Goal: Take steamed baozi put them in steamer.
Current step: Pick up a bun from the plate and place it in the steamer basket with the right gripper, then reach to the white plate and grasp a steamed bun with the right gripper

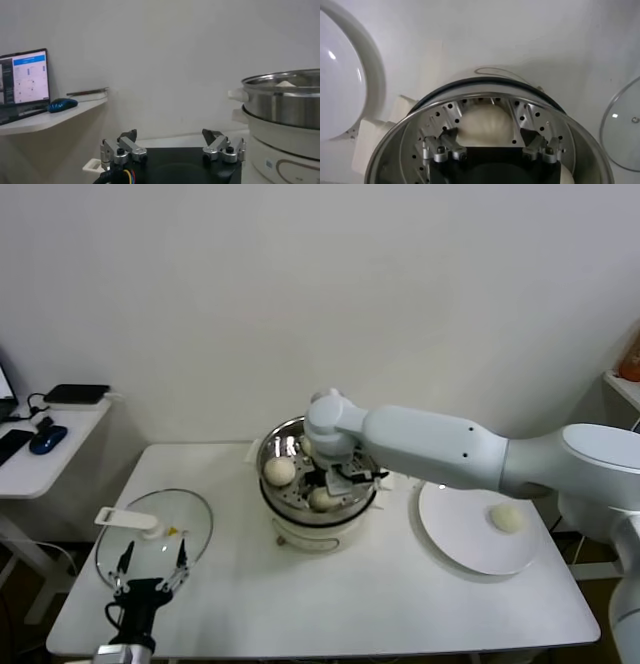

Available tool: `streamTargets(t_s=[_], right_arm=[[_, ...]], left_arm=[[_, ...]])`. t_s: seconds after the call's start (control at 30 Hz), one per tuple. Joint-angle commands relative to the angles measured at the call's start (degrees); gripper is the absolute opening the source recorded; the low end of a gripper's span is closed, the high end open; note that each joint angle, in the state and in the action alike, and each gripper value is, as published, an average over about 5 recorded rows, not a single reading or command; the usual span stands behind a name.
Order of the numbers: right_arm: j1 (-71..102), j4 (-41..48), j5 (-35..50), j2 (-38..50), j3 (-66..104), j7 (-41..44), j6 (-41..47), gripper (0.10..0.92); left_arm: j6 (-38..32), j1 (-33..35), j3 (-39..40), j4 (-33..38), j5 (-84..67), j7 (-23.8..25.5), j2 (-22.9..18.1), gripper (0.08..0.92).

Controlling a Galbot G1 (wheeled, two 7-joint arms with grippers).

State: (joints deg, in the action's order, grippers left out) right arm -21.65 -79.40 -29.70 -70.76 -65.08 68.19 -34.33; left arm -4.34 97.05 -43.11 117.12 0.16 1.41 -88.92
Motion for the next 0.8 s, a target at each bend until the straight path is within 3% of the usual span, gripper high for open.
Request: streamTargets(t_s=[0.03, 0.5, 0.8], right_arm=[[-0.8, -0.7, 0.9, 0.5, 0.6, 0.4, -1.1, 0.822], [-12.9, -2.2, 15.6, 6.2, -1.5, 1.9, 3.5, 0.823], [-25.3, 4.8, 43.5, 16.3, -16.1, -0.1, 23.9, 0.823]], left_arm=[[0.0, 0.0, -0.1, 0.0, -0.1, 0.0, 0.2, 0.823], [0.5, 0.0, 0.3, 0.5, 0.0, 0.0, 0.2, 0.823], [1.6, -1.2, 1.0, 1.5, -0.3, -0.3, 1.4, 0.823]])
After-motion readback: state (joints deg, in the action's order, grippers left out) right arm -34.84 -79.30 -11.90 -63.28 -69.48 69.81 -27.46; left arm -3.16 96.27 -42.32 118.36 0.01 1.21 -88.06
